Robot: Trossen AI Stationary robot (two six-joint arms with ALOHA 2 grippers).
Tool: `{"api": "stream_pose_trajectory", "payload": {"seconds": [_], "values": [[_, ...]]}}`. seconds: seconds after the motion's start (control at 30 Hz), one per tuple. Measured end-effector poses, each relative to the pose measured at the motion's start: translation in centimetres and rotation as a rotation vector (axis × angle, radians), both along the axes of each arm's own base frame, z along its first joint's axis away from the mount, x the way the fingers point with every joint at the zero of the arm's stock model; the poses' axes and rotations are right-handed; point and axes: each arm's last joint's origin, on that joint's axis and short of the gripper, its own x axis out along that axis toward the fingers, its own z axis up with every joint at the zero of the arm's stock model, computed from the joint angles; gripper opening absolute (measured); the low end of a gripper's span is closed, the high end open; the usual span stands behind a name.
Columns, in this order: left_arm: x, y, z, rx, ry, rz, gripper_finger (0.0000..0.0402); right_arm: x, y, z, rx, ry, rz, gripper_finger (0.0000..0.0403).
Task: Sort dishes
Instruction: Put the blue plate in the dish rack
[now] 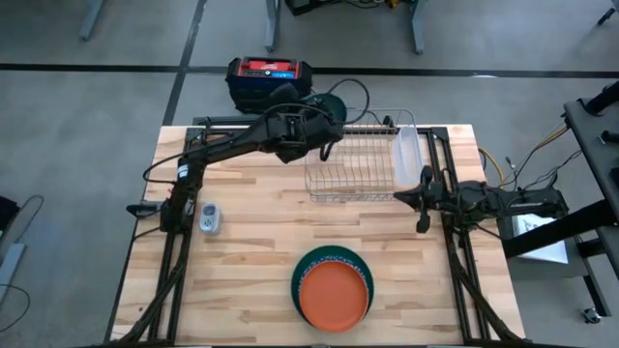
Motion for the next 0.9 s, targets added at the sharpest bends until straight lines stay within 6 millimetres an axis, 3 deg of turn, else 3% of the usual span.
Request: {"api": "stream_pose_trajectory", "payload": {"seconds": [0.27,0.5,0.6,0.73,0.9], "values": [[-0.2,-3.4,1.5,-0.062,0.013,-0.195,0.0000,-0.9,-0.2,3.0,-0.002,-0.054,-0.033,0.0000],[0.1,-9.0,2.5,-0.048,-0.018,-0.369,0.0000,-1.4,-0.2,3.0,0.107,0.019,-0.039,0.0000],[0.3,-10.8,2.8,-0.002,-0.061,-0.366,0.0000,-1.4,-0.2,2.9,0.157,0.015,-0.046,0.0000],[0.2,-11.5,3.1,0.123,-0.089,-0.238,0.0000,-1.3,-0.2,2.8,0.202,0.008,-0.055,0.0000],[0.2,-11.1,3.1,0.144,-0.054,-0.225,0.0000,-1.4,-0.2,3.1,0.204,-0.003,-0.055,0.0000]]}}
